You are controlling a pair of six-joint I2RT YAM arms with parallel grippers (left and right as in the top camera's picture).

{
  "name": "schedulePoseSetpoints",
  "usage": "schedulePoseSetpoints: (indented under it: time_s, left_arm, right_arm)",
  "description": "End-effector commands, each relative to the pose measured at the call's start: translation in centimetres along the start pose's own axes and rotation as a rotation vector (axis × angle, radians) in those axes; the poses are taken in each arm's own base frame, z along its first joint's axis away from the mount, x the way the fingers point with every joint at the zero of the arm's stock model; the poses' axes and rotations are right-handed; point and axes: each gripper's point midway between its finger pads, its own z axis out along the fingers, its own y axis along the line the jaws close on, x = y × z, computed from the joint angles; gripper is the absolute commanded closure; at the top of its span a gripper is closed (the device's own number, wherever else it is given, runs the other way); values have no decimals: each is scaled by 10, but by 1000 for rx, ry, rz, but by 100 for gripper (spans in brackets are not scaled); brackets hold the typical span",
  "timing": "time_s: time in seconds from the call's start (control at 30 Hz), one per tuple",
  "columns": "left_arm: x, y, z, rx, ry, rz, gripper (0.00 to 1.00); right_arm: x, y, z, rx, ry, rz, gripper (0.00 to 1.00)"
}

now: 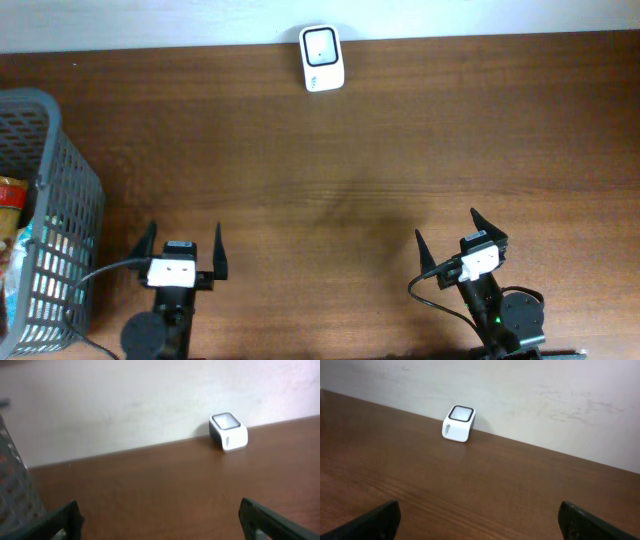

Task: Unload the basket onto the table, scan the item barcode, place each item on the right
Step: 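Reach the left gripper into the grey basket and grasp the green tissue pack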

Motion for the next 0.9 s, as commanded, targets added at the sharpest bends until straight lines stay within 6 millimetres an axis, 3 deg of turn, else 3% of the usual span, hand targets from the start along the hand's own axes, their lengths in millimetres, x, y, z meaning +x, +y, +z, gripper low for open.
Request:
schedulePoseSetpoints:
  time_s: [0.0, 0.2, 0.33, 0.43, 0.63, 0.7, 0.77, 0.87]
  left_arm:
    - [-63, 10, -1, 1, 2, -16, 1]
    - [-133, 20, 33, 37, 199, -14, 1]
    - [-157, 23, 66, 77, 440, -12, 1]
    - [-177, 8, 95, 197, 578, -41, 1]
    - [-160, 12, 123, 184, 646, 0, 1]
    - [-158, 50, 121, 1, 661, -107, 3]
    - [-154, 105, 107, -246, 660, -287, 5]
    - [-144, 180, 65, -547, 630, -532, 10]
  right_arm:
    - [4, -1, 0, 8, 7, 16, 1]
    - [4, -1, 0, 8, 7, 16, 1]
    - [4, -1, 0, 8, 7, 16, 1]
    - [4, -1, 0, 8, 7, 16, 1]
    - [4, -1, 0, 8, 7, 16, 1]
    - [4, -1, 0, 8, 7, 16, 1]
    - [4, -1, 0, 8, 7, 16, 1]
    - [4, -1, 0, 8, 7, 16, 1]
